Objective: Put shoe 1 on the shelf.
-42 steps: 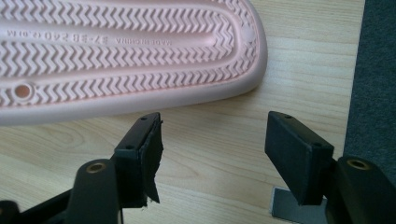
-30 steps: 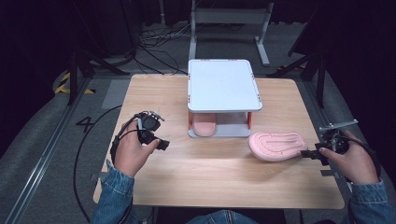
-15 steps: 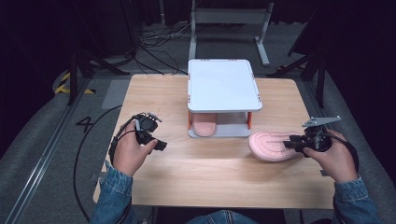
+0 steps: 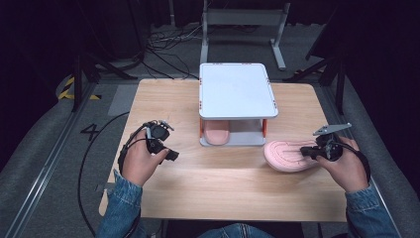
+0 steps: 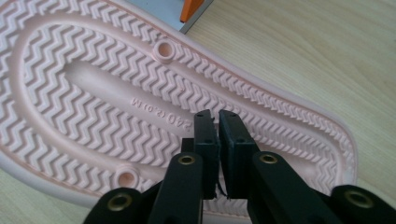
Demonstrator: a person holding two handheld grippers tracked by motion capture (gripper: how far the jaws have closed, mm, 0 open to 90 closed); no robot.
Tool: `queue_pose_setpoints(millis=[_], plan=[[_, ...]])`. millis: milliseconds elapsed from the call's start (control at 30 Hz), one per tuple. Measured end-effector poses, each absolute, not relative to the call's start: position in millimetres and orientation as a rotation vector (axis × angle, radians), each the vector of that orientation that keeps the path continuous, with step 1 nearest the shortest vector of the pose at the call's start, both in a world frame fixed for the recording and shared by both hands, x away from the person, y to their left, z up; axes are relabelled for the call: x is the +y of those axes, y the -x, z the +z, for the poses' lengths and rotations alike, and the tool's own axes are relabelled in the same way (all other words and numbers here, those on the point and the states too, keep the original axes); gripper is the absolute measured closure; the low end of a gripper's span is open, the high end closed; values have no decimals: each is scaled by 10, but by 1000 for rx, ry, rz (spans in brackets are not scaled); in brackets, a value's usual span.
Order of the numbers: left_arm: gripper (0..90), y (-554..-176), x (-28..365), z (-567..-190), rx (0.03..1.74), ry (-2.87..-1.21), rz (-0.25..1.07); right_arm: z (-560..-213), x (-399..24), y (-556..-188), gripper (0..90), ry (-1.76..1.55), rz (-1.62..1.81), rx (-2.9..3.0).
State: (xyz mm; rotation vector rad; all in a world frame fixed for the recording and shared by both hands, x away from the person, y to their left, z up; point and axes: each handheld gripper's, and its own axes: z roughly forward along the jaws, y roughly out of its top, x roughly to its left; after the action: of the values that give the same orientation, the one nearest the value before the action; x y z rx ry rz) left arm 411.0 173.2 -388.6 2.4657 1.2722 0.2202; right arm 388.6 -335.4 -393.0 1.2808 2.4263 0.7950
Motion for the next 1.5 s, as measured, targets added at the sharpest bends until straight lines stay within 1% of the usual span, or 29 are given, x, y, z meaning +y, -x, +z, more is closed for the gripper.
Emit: queue_pose_setpoints(millis=[33,300,567,800,967,1167,1300,1400,1500], plan=[[200,-4116,1732,-3887,1269,-2467,219,-3926,-3352,-3870,900,-1293,790,2432],[200,-4237,1639,-3886,1240,-2471,194,-3931,-3405,-3691,900,-1364,752,2452],[200,-4392,1465,-3877,1175,-2490,173,-4016,-3460,-3462,900,-1425,646,2492],[200,-4457,1384,-3889,1150,-2504,160,-4098,-3474,-3338,900,-1484,573,2553],[200,-4454,1383,-3912,1159,-2507,154,-4103,-3488,-3375,900,-1492,604,2555],[200,-4433,1430,-3921,1173,-2500,154,-4122,-3431,-3512,900,-1367,678,2418],[200,-4416,1472,-3932,1189,-2496,157,-4123,-3435,-3570,899,-1358,779,2371],[200,-4407,1484,-3932,1193,-2494,152,-4116,-3440,-3571,882,-1368,743,2382],[200,-4405,1487,-3930,1196,-2490,152,-4123,-3471,-3551,883,-1402,691,2411]])
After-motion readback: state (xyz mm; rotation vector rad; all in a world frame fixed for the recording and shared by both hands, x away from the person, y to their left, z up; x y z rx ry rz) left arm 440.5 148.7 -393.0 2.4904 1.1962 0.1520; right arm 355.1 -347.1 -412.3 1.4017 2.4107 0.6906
